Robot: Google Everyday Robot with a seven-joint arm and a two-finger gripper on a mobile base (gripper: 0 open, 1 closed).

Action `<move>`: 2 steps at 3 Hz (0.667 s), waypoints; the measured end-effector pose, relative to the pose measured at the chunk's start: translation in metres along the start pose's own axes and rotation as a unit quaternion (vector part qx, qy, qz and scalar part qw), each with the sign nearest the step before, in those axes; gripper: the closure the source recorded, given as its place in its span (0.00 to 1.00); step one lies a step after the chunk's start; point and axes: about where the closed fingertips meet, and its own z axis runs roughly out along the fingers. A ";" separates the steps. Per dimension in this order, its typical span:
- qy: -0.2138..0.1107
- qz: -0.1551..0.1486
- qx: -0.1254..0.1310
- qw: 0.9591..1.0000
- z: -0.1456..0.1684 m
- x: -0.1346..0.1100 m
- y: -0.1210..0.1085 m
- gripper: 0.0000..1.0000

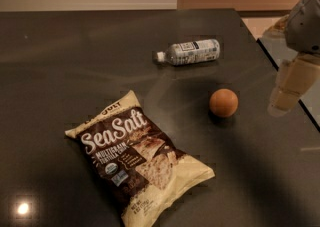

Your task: Move orange near brown chip bag

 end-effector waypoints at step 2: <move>-0.052 -0.030 -0.032 0.998 0.045 -0.022 -0.005 0.00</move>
Offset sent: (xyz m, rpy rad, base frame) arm 0.0252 0.0482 -0.0659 0.1306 0.0590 0.1587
